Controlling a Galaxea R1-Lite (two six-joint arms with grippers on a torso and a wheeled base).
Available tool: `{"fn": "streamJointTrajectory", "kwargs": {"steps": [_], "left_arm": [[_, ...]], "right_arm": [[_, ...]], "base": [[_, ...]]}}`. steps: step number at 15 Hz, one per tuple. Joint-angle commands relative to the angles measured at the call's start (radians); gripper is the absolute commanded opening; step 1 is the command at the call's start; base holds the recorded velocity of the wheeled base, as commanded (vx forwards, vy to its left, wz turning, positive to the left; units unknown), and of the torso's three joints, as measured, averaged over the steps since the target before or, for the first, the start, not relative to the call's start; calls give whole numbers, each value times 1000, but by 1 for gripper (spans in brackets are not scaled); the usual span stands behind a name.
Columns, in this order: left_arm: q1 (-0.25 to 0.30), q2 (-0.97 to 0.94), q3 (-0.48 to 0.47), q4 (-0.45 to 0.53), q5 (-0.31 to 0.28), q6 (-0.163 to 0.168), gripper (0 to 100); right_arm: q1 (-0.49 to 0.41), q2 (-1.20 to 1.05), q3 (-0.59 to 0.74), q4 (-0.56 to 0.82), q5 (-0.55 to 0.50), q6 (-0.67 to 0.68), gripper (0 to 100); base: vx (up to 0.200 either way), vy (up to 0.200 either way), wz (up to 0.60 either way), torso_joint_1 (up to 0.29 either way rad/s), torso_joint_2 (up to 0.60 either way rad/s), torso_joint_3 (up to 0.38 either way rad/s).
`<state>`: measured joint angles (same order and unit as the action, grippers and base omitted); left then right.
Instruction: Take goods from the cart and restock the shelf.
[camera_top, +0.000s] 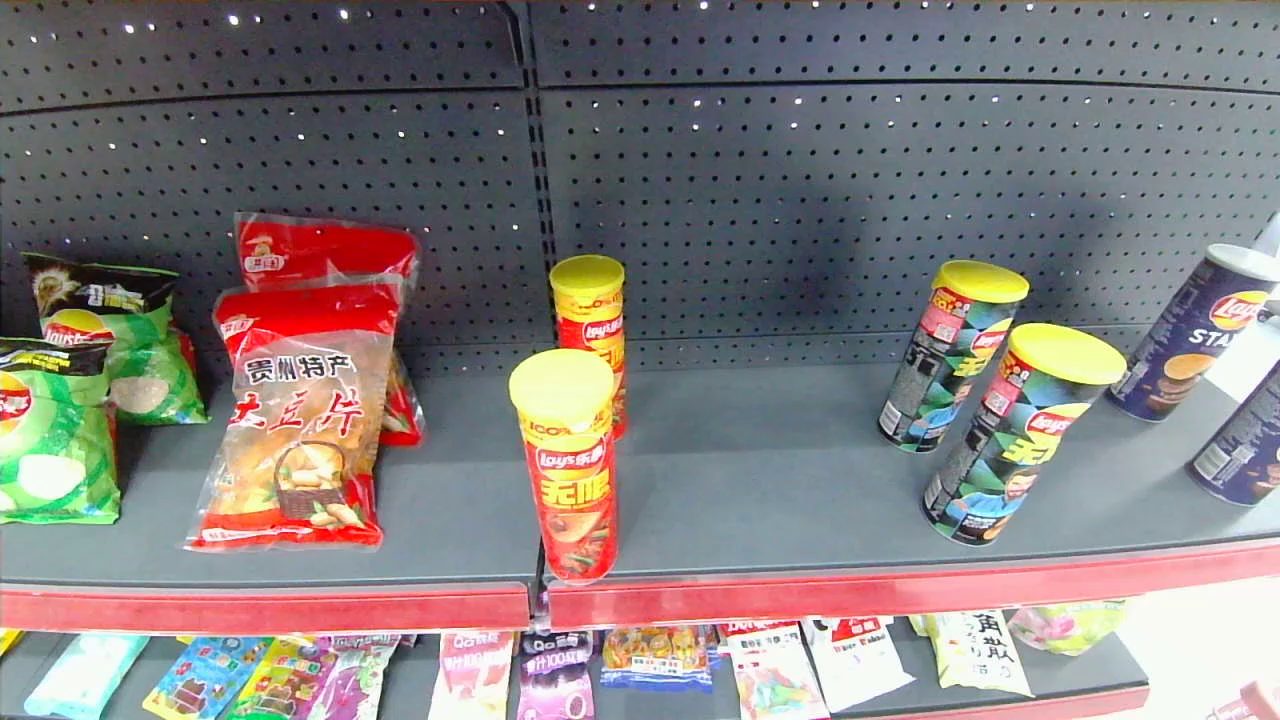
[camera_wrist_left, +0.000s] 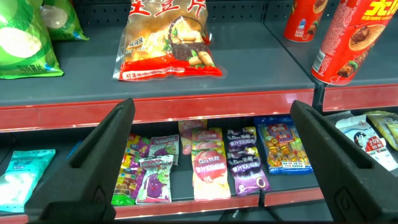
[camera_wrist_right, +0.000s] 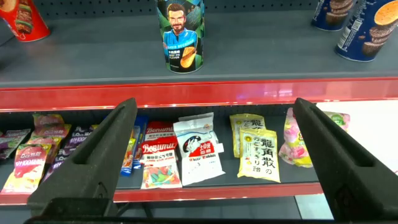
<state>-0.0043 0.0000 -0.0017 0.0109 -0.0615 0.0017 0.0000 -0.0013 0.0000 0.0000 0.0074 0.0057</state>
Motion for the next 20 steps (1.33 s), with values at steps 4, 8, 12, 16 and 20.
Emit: {"fn": "streamJointTrajectory", "kwargs": {"steps": [4, 8, 12, 16, 20], "left_arm": [[0, 0, 0, 0, 0, 0, 100], [0, 0, 0, 0, 0, 0, 100], [0, 0, 0, 0, 0, 0, 100], [0, 0, 0, 0, 0, 0, 100], [0, 0, 0, 0, 0, 0, 100]], "right_arm": [[0, 1, 0, 0, 0, 0, 100], [2, 1, -2, 0, 0, 0, 100], [2, 1, 0, 0, 2, 0, 100], [2, 1, 0, 0, 0, 0, 100], [2, 1, -2, 0, 2, 0, 100]], "base": [[0, 0, 0, 0, 0, 0], [0, 0, 0, 0, 0, 0], [0, 0, 0, 0, 0, 0], [0, 0, 0, 0, 0, 0], [0, 0, 0, 0, 0, 0]]}}
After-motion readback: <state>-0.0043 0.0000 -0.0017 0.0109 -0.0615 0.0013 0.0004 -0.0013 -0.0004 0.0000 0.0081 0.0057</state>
